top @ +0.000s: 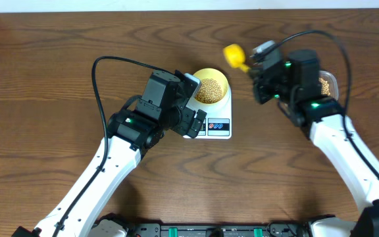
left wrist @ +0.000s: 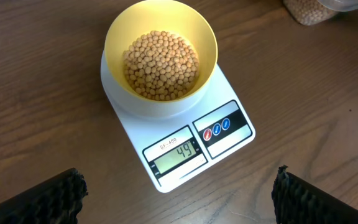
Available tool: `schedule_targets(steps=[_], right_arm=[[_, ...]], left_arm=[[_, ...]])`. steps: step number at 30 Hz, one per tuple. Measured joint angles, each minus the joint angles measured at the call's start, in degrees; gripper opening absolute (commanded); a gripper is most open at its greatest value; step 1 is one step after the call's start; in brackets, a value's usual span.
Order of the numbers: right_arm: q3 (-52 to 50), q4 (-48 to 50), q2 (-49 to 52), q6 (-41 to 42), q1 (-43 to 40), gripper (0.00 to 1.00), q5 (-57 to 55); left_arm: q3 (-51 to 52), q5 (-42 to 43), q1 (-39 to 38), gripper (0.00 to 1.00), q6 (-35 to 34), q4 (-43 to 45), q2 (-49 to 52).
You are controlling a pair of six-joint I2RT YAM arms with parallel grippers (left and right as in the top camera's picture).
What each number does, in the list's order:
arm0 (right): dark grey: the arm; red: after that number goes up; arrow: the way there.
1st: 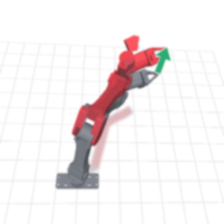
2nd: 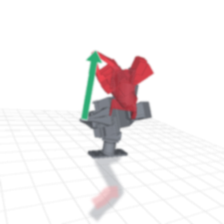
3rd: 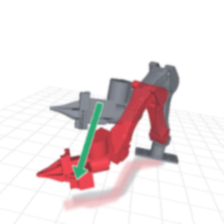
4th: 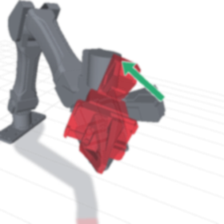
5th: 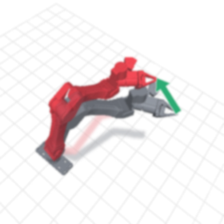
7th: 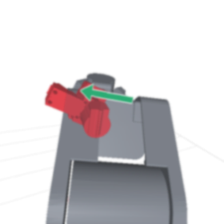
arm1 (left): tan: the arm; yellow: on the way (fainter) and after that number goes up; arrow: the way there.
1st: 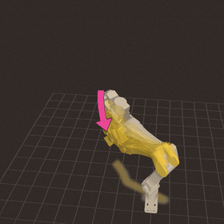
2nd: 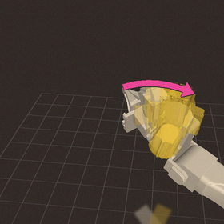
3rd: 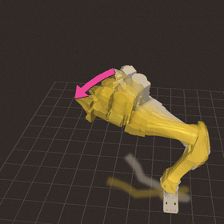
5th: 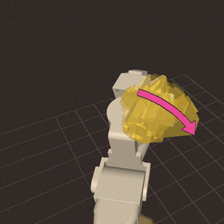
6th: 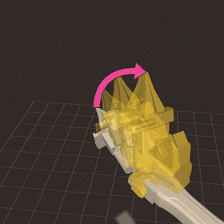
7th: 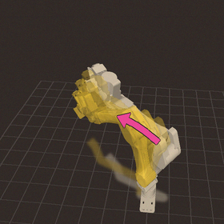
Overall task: Scoop item into bowl and weigh 50g on scale
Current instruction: 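Carry the empty scoop with the right gripper to the soybean tub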
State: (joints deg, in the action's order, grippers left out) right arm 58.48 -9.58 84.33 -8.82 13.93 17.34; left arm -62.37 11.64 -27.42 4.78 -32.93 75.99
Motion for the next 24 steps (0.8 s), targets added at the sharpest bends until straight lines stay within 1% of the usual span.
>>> schedule_targets(steps=[5, 9, 13, 20, 24], right_arm=[[0.0, -3.5, -1.9, 2.7, -6.6, 0.01, -2.7], [0.0, -7.2, -1.9, 3.4, -10.0, 0.01, -3.5], [0.0, -8.8, -1.9, 4.1, -12.4, 0.02, -5.2], [0.0, -9.5, -1.9, 6.2, -13.3, 0.02, -11.4], [0.0, -11.8, -1.9, 6.6, -13.3, 0.02, -13.2]], left_arm=[[0.0, 0.0, 0.0, 0.98, 0.0, 0.0, 0.0], [0.0, 0.0, 0.0, 0.98, 0.0, 0.0, 0.0], [0.0, 0.0, 0.0, 0.98, 0.0, 0.0, 0.0], [0.0, 0.0, 0.0, 0.98, 0.0, 0.0, 0.0], [0.0, 0.0, 0.0, 0.98, 0.0, 0.0, 0.0]])
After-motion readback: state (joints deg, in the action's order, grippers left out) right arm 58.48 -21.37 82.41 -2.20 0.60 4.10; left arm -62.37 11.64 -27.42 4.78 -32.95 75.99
